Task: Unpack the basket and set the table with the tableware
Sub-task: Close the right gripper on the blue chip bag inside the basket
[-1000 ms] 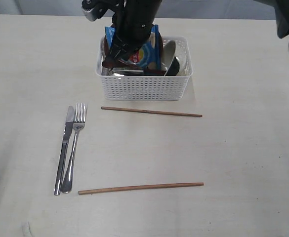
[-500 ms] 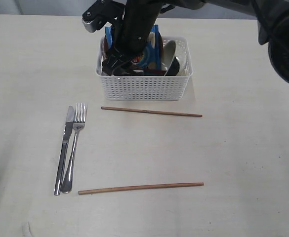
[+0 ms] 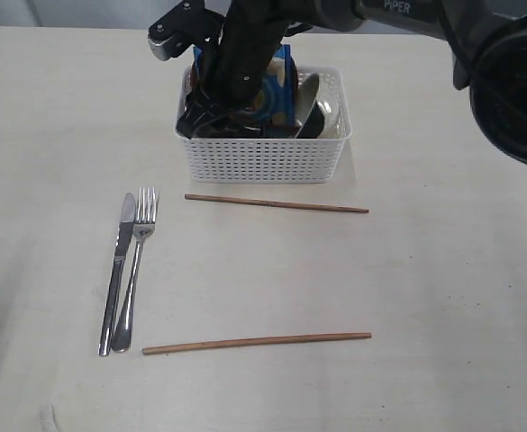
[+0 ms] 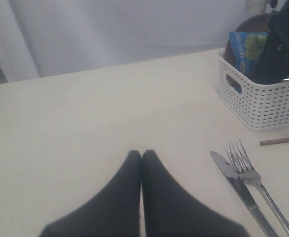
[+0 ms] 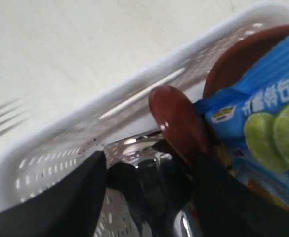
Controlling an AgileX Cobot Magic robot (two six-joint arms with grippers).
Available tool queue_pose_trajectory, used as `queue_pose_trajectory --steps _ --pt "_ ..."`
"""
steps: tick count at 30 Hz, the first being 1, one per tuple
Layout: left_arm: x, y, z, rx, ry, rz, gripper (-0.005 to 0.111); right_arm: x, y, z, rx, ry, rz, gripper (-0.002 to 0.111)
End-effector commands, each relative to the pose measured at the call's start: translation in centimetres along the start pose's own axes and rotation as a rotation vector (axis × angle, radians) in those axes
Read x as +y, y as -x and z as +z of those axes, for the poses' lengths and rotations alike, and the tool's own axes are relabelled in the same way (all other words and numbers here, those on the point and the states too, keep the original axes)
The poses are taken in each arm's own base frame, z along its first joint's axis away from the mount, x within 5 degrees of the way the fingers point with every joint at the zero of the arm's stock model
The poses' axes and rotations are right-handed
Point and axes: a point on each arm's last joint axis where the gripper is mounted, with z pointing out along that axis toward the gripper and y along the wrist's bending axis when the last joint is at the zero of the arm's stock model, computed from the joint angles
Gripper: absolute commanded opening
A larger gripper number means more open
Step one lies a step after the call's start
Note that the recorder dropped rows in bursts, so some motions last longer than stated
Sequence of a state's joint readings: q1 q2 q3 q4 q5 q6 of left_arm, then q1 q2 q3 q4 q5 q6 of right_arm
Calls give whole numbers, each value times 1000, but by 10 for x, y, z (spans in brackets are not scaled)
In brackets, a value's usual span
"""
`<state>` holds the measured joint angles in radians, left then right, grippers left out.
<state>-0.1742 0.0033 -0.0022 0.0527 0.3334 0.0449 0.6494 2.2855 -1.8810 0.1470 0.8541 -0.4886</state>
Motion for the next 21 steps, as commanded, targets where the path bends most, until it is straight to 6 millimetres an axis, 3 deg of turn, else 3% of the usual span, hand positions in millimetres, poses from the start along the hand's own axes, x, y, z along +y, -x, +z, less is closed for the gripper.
queue_pose_trajectory --steps 1,6,14,16,21 --pt "0 0 0 -5 2 -2 0 -11 -3 5 2 -89 -9 50" --pt "0 0 0 -5 2 -2 0 -13 5 1 -77 -105 31 50" --pt "0 0 0 -5 2 -2 0 -11 -6 26 -13 -77 46 49" --pt "0 0 0 -5 2 -2 0 -11 -6 26 -17 -79 46 42" --pt "0 0 0 -5 2 -2 0 -11 -7 26 0 -82 37 7"
